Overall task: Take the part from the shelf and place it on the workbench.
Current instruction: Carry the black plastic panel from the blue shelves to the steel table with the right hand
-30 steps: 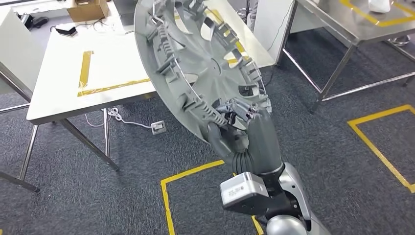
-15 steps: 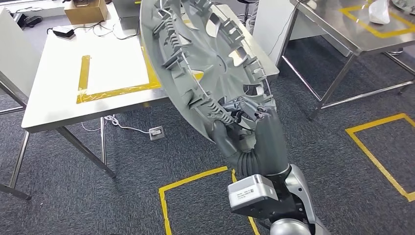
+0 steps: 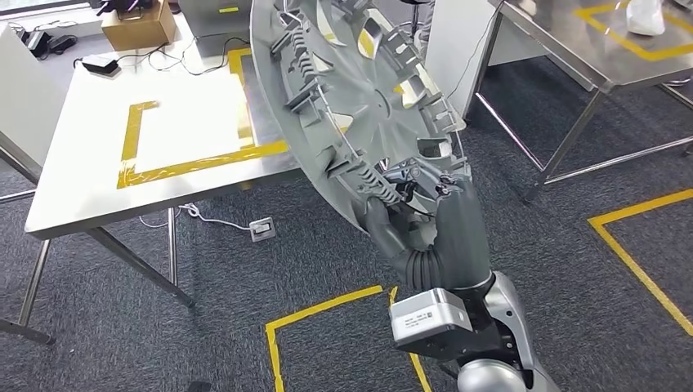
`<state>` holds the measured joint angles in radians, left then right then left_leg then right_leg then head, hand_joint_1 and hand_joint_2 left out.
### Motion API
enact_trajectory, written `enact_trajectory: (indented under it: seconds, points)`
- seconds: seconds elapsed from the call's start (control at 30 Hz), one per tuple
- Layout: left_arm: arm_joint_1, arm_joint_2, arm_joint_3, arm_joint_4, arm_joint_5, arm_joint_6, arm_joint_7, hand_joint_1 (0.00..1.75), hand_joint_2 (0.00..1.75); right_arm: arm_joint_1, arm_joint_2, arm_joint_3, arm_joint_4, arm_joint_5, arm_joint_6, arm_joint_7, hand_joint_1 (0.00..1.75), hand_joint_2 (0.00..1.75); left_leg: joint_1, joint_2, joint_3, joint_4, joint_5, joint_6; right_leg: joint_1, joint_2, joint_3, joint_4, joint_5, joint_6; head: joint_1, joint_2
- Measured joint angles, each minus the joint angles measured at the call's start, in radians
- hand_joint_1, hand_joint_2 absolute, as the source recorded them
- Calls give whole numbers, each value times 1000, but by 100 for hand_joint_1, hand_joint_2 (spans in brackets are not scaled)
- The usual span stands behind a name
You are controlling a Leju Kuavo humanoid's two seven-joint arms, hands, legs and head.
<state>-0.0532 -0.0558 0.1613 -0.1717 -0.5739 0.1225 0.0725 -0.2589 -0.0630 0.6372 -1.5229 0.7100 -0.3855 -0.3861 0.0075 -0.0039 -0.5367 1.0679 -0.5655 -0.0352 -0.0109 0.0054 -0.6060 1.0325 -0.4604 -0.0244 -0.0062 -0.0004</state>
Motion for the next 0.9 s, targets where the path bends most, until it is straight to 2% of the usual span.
enact_trajectory:
  seconds: [0.03,0.1,0.13,0.17,0.2,0.23,0.27,0.3,0.33,0.4,0.47,0.5,0.53,0.6,0.63,0.67,0.7,0.77,0.8,0.83,0.9]
  points:
    - [0,0,0,0,1,0,-1,0,175,-1,0,0,0,0,0,-1,175,175,1,0,-30,59,-25,-3,-1,-1,7,-1,-5,-5,-2,0]
    - [2,-1,0,1,4,0,-1,0,175,-1,0,0,1,0,2,-2,175,175,2,0,-116,200,-70,-7,1,-1,19,-1,-17,-10,-3,0]
    - [5,-1,0,1,5,0,-1,0,175,0,0,0,1,0,3,-2,175,175,2,0,-150,243,-70,-7,2,0,27,-1,-24,-11,-3,0]
    - [7,-1,0,1,6,0,-1,0,175,0,0,0,2,-1,5,-2,175,175,2,0,-166,245,-47,-6,3,1,37,-1,-32,-11,-4,0]
    - [9,-1,1,2,6,0,-1,0,175,1,0,0,2,-1,5,-2,175,175,1,0,-161,206,-2,-3,4,2,50,-1,-40,-11,-4,0]
    - [11,-1,2,2,6,0,-2,0,175,1,0,0,2,-1,6,-2,175,175,1,0,-140,135,53,3,4,3,64,-1,-50,-9,-4,0]
    - [12,-1,2,2,6,0,-3,0,175,1,0,0,2,-1,6,-2,175,175,-2,0,-115,66,95,9,6,3,75,-2,-59,-6,-3,0]
    - [13,-1,3,2,6,0,-4,0,175,0,0,0,2,-1,6,-3,175,175,-5,0,-92,9,119,15,6,4,82,-2,-68,-1,-4,0]
    - [14,-1,3,2,6,0,-5,0,175,0,0,0,2,-1,5,-3,175,175,-9,1,-78,-22,126,20,7,5,86,-3,-74,4,-3,0]
    - [15,-2,3,2,6,0,-8,0,175,-1,0,1,2,-1,5,-5,175,175,-12,1,-68,-36,115,29,6,5,88,-7,-82,15,-3,0]
    - [16,-3,4,2,5,0,-9,0,175,-1,-1,0,2,-1,5,-4,175,175,-7,1,-59,-46,112,38,6,1,90,-1,-89,27,-2,0]
    - [16,-4,5,1,4,1,-9,0,175,-2,-1,0,2,-1,5,-4,175,175,-4,1,-52,-52,111,43,6,-1,79,23,-99,33,-1,0]
    - [16,-4,5,1,4,1,-9,0,175,-2,-2,0,2,-1,4,-4,175,175,-1,1,-46,-56,109,47,5,-2,52,70,-115,38,1,0]
    - [14,-5,6,1,3,1,-9,0,175,-1,-4,0,2,-1,4,-4,175,175,-1,2,-38,-57,99,52,3,-2,-36,200,-152,45,4,0]
    - [15,-5,6,1,3,1,-9,0,175,1,-5,0,2,-1,4,-4,175,175,-1,1,-32,-55,92,52,1,-2,-78,250,-156,48,4,0]
    - [16,-6,6,1,2,1,-9,0,175,3,-7,0,2,-1,4,-3,175,175,0,1,-25,-54,84,50,0,-2,-103,265,-139,49,4,0]
    - [17,-7,6,1,1,1,-8,0,175,5,-8,0,2,-1,4,-2,175,175,2,0,-15,-52,75,48,-2,-2,-108,241,-103,50,5,0]
    - [17,-7,6,1,-2,1,-8,0,175,7,-9,0,2,-1,4,0,175,175,4,-3,4,-48,56,40,-5,-4,-69,117,-15,52,5,0]
    - [17,-7,6,1,-3,1,-7,0,175,7,-9,0,2,-1,4,0,175,175,3,-4,9,-45,46,34,-5,-4,-47,62,9,48,5,0]
    - [16,-7,6,1,-4,1,-7,0,175,7,-9,0,2,-1,3,0,175,175,2,-5,12,-44,38,27,-4,-3,-32,29,18,43,5,0]
    - [15,-6,7,1,-6,1,-6,0,175,8,-10,0,1,-1,2,0,175,175,0,-5,16,-49,29,14,0,0,-24,14,7,26,4,0]
